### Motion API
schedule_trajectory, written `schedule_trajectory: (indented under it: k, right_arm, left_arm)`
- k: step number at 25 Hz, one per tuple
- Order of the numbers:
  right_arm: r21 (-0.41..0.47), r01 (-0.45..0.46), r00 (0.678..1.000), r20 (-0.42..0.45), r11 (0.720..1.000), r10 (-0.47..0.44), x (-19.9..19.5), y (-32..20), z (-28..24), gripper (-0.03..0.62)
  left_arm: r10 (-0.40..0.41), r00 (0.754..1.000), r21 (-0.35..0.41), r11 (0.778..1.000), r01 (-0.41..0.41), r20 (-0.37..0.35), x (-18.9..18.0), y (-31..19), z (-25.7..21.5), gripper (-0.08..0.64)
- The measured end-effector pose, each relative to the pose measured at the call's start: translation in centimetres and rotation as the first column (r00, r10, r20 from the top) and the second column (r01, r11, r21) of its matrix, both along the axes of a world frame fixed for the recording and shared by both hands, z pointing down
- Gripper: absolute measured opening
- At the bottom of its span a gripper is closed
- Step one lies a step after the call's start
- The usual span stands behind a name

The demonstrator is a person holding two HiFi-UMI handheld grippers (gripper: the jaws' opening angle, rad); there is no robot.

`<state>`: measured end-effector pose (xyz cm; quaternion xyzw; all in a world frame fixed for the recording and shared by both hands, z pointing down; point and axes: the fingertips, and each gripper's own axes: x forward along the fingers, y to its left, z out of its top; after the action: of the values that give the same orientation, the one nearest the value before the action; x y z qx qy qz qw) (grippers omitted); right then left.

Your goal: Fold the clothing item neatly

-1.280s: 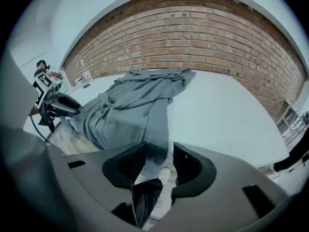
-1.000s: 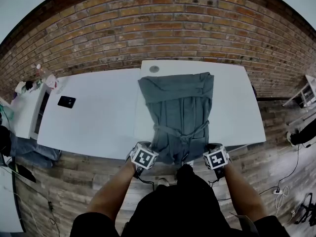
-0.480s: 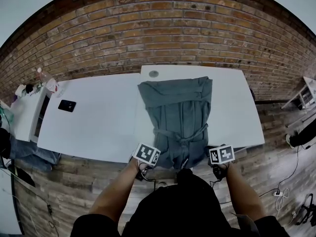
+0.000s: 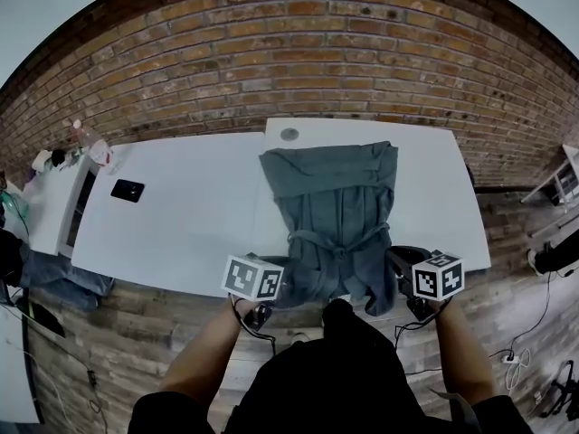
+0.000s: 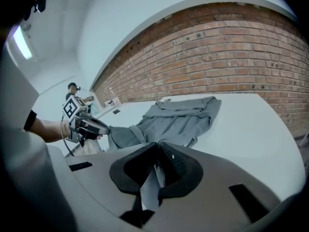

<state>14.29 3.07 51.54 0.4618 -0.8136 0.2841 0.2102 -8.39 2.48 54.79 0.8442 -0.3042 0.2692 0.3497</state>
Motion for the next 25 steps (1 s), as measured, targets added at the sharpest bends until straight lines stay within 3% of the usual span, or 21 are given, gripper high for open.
schedule_trajectory:
  k: [5,15,20,25]
  right_arm:
    - [0.103,0.040,0.998,0.053,0.994,-0.046,-0.6,-3.3,-5.2,0.034]
    - [0.164,-0.021,0.995,0.104,0.986,0.004,1.7,-13.0,-9.8,0.034]
    - [0.188,-0.075,0.995,0.084,0.979,0.060,2.8,-18.5,-11.3,0.034]
    - [0.176,-0.125,0.992,0.056,0.976,0.117,4.4,-24.7,-11.2,0.034]
  left_arm:
    - [-0.088,0.986,0.017,0.996,0.091,-0.145,-0.2,-3.6,-4.5,0.025]
    - [-0.221,0.948,0.093,0.964,0.248,-0.229,-2.2,-12.3,-9.3,0.025]
    - [-0.283,0.921,0.143,0.934,0.328,-0.267,-3.3,-17.4,-11.7,0.025]
    - [-0.340,0.908,0.180,0.904,0.387,-0.247,-4.1,-23.1,-12.3,0.025]
